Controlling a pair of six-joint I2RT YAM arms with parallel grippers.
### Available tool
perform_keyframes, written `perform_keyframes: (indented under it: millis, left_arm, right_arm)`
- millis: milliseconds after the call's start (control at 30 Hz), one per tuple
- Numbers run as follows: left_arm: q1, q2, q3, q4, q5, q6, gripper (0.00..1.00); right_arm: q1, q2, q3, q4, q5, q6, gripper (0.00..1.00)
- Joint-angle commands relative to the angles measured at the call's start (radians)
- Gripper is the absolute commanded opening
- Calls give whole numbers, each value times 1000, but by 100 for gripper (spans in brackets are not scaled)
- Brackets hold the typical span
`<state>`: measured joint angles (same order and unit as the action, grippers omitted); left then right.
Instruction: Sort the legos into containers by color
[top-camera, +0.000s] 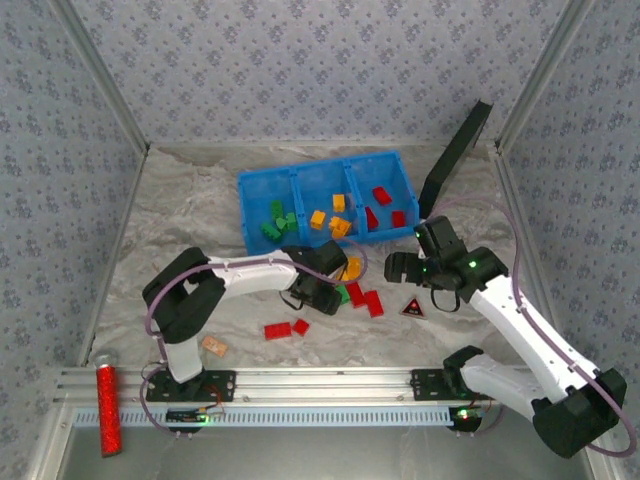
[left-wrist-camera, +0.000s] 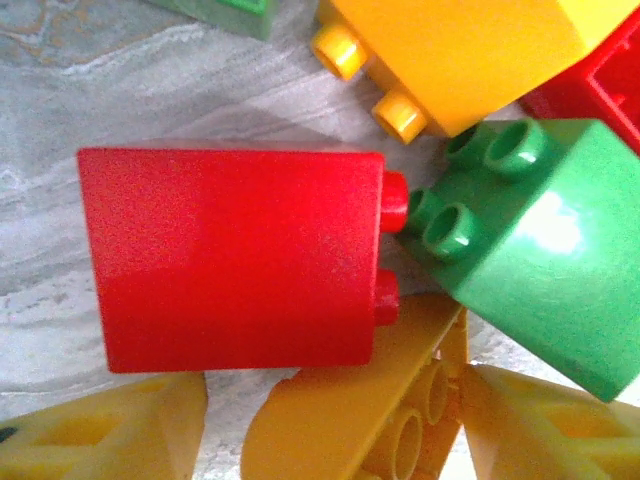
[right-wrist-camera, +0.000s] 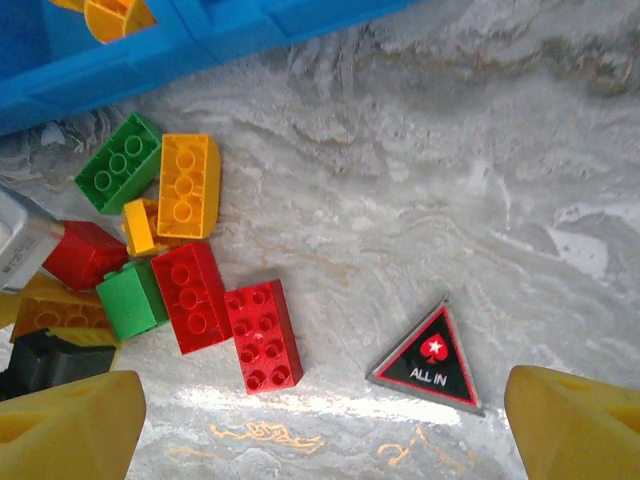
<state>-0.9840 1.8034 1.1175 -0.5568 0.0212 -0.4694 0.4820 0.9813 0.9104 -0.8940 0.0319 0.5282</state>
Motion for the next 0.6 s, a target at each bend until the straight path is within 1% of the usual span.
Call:
perform_keyframes:
  millis: [0, 200, 267, 433, 567]
  left_arm:
    - [-8, 30, 23, 1, -10, 11, 62]
    - [-8, 21, 9, -8, 2, 3, 47]
    - [-8, 13, -1, -6, 2, 0, 42]
    - [-7, -23, 10, -32, -18, 6, 30]
    - [9, -79, 73, -88, -40, 31, 25]
  right_arm:
    - [-4, -6, -23, -1, -39, 61, 94]
    - [6, 11, -76, 35, -97, 92, 93]
    - [20, 16, -100, 50, -108, 128, 93]
    - [65, 34, -148, 68, -105, 170, 92]
    - [101, 67, -168, 85, -98, 166, 92]
